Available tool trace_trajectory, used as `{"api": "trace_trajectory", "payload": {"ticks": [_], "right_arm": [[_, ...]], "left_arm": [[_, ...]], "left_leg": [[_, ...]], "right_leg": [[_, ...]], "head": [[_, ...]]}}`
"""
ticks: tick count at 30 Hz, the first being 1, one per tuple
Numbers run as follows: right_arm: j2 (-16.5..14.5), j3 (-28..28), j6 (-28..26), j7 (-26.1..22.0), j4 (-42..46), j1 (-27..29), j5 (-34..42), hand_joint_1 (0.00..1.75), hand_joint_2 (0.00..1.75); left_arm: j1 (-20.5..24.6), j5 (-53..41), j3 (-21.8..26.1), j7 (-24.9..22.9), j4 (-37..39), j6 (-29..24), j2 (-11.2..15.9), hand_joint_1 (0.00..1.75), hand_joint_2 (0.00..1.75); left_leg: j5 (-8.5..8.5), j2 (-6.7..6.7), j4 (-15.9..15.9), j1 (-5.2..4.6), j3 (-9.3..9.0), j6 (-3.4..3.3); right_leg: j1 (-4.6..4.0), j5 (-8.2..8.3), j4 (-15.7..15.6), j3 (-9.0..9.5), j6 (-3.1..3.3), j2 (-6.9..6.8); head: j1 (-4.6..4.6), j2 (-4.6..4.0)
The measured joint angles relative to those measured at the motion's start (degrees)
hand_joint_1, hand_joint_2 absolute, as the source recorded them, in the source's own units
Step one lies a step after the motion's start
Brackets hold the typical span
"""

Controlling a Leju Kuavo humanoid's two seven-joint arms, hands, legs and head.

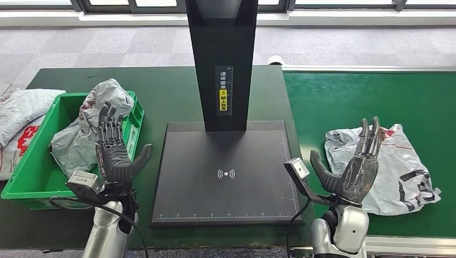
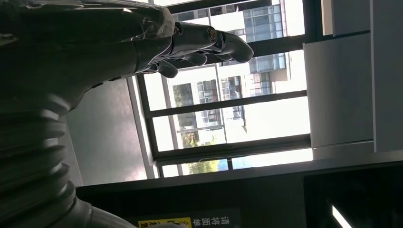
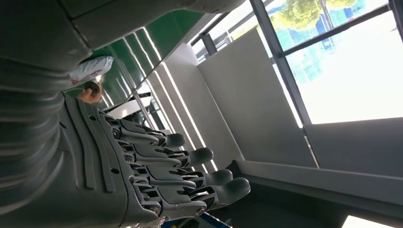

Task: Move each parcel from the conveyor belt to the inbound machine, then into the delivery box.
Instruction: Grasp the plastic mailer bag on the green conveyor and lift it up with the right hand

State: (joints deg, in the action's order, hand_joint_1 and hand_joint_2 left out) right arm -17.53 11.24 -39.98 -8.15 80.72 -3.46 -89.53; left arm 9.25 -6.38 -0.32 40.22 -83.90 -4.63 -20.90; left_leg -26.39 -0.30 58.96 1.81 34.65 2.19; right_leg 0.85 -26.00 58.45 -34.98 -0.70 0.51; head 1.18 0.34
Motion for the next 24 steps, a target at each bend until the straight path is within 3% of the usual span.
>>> {"api": "trace_trajectory", "payload": {"ticks": [3,6,9,13,16,19,24], "right_arm": [[2.3,-0.7,0.1,7.1,-2.2,-1.0,-0.1,0.00,1.75],[7.7,-1.8,0.2,15.8,-9.7,-4.7,-0.1,0.00,1.75],[13.9,-0.9,0.2,18.1,-20.3,-10.6,0.0,0.00,1.75],[21.6,3.3,1.0,16.2,-35.5,-20.0,4.6,0.00,1.75],[25.6,8.6,7.2,12.2,-45.2,-25.4,12.5,0.00,1.75],[27.4,13.1,11.9,9.9,-51.5,-28.0,16.2,0.00,1.75],[28.5,16.5,13.1,9.9,-57.7,-30.3,15.4,0.00,1.75]], "left_arm": [[-0.7,1.2,-0.1,0.0,-0.4,2.0,-0.1,0.00,1.75],[-3.3,3.0,-0.6,0.0,-2.4,4.5,-0.4,0.00,1.75],[-6.1,4.0,-1.5,0.0,-4.8,5.1,-0.7,0.00,1.75],[-8.6,3.9,-2.1,0.0,-7.5,4.2,-0.7,0.00,1.75],[-10.2,2.7,-2.7,0.0,-10.0,3.1,-0.7,0.00,1.75],[-11.7,1.3,-4.3,0.0,-12.9,1.7,-0.7,0.00,1.75],[-13.0,0.8,-7.6,0.0,-15.2,-1.5,0.0,0.00,1.75]], "left_leg": [[0.00,0.01,0.0,0.00,0.00,0.00],[-0.01,0.03,0.0,-0.04,0.00,-0.03],[0.00,0.01,0.1,-0.16,0.04,-0.16],[0.08,-0.16,0.1,-0.26,0.09,-0.33],[0.10,-0.23,0.1,-0.27,0.09,-0.35],[0.09,-0.21,0.1,-0.28,0.11,-0.35],[0.09,-0.17,0.1,-0.25,0.10,-0.35]], "right_leg": [[0.00,0.00,0.0,0.02,0.00,0.00],[0.05,0.02,0.0,0.02,-0.03,0.01],[0.16,0.09,0.0,0.02,-0.13,-0.05],[0.25,0.12,0.0,0.06,-0.19,-0.29],[0.26,0.13,0.0,0.08,-0.20,-0.34],[0.26,0.13,0.0,0.04,-0.20,-0.31],[0.22,0.09,0.0,0.00,-0.22,-0.27]], "head": [[-0.01,-0.01],[-0.01,-0.01],[0.00,-0.01],[-0.01,-0.01],[-0.01,-0.01],[-0.01,-0.01],[0.00,-0.01]]}}
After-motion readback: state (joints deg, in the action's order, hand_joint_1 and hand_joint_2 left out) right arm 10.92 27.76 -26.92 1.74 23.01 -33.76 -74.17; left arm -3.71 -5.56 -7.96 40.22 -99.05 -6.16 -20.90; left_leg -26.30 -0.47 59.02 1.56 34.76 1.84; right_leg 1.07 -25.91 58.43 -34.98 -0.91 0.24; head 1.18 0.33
